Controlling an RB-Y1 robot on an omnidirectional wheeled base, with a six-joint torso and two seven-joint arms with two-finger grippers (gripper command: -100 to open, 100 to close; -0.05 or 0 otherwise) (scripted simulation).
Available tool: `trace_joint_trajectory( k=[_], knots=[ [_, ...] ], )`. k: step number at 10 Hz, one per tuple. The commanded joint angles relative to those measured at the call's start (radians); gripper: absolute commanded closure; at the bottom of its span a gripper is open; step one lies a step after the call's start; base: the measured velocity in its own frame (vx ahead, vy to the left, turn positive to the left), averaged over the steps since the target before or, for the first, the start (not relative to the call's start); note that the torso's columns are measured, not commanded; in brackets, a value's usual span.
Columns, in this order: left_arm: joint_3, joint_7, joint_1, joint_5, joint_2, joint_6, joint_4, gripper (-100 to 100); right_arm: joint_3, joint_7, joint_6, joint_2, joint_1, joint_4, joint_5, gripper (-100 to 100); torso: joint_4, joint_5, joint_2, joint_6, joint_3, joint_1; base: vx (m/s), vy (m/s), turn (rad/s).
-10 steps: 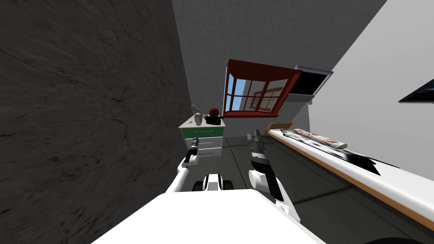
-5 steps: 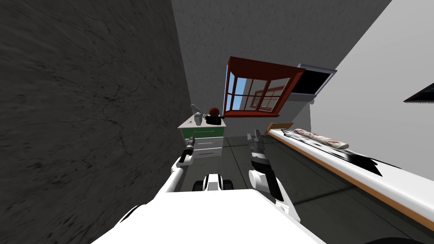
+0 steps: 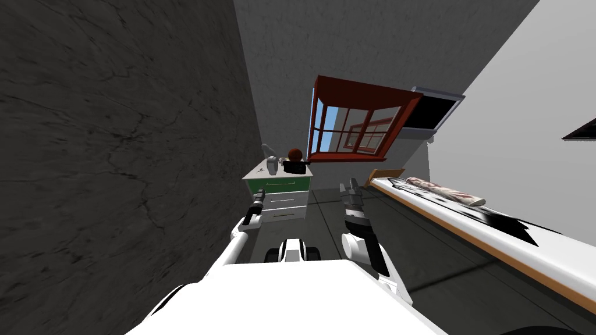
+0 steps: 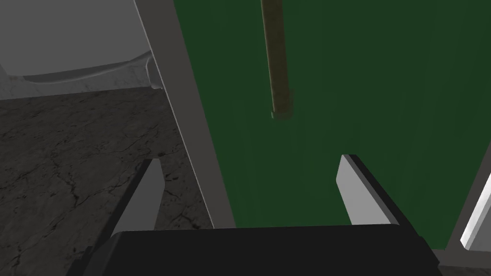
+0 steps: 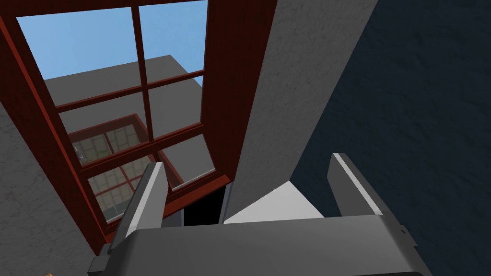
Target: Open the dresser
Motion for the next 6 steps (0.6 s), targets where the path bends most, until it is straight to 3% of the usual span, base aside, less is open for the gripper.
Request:
trace_joint_trajectory(
  k=[1, 6],
  knots=[
    [0.003, 0.005, 0.001, 0.003, -0.048, -0.011, 0.011, -100, 0.000, 0.000, 0.000, 0.000, 0.000, 0.000, 0.000, 0, 0.001, 0.000, 0.002, 0.000, 0.001, -0.001, 0.134, 0.078, -0.014],
    [0.004, 0.006, 0.002, 0.004, -0.143, -0.015, 0.011, -100, 0.000, 0.000, 0.000, 0.000, -0.001, 0.000, 0.000, 0, 0.001, -0.001, 0.004, 0.000, 0.003, -0.003, 0.020, 0.004, 0.000]
  ],
)
